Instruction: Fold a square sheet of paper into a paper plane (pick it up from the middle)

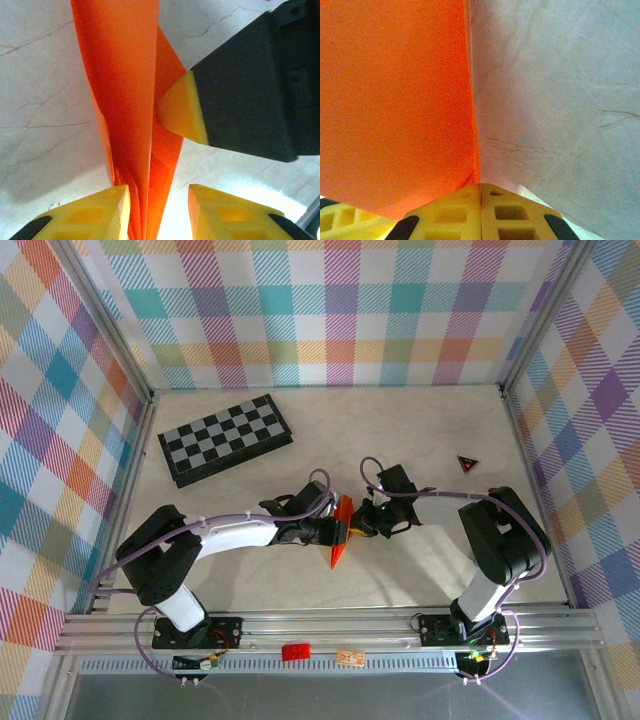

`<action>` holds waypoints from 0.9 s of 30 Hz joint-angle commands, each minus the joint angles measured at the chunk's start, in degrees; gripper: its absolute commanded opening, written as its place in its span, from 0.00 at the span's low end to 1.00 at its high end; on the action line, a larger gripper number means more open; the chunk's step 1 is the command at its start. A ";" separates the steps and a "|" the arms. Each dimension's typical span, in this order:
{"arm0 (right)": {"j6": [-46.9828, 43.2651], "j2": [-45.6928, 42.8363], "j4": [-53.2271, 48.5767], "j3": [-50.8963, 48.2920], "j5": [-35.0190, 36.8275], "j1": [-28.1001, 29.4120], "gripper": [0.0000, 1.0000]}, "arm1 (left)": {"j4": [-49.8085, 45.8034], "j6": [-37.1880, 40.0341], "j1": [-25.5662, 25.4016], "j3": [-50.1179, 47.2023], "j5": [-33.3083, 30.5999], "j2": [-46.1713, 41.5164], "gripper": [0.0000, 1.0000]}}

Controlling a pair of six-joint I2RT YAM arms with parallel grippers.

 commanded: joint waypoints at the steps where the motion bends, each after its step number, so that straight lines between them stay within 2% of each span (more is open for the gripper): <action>1: 0.13 0.12 0.16 0.14 -0.83 -0.05 0.08 | -0.80 0.07 -0.63 1.96 0.53 1.18 0.36; 12: 0.13 0.03 0.08 0.20 -0.76 -0.06 0.08 | -3.03 0.90 -1.16 4.27 -0.63 3.49 0.36; 20: 0.00 -0.13 -0.01 0.10 -0.81 -0.06 0.09 | -6.74 1.72 -1.86 6.78 -4.29 5.82 0.36; 27: 0.04 -0.21 0.00 0.03 -0.73 -0.14 0.09 | -7.74 1.81 -2.34 7.44 -5.82 6.83 0.32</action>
